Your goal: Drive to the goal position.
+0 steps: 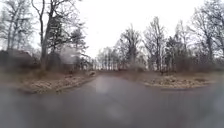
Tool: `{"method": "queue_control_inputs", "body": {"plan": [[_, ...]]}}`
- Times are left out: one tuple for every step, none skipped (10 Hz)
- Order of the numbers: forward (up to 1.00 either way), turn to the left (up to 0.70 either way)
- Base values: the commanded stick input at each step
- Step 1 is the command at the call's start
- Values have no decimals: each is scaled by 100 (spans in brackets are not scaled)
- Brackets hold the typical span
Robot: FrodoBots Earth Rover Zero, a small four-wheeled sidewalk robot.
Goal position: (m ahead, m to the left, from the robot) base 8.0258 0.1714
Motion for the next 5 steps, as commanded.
{"method": "queue_control_inputs", "body": {"plan": [[100,0],[100,0],[100,3],[100,12],[100,20]]}}
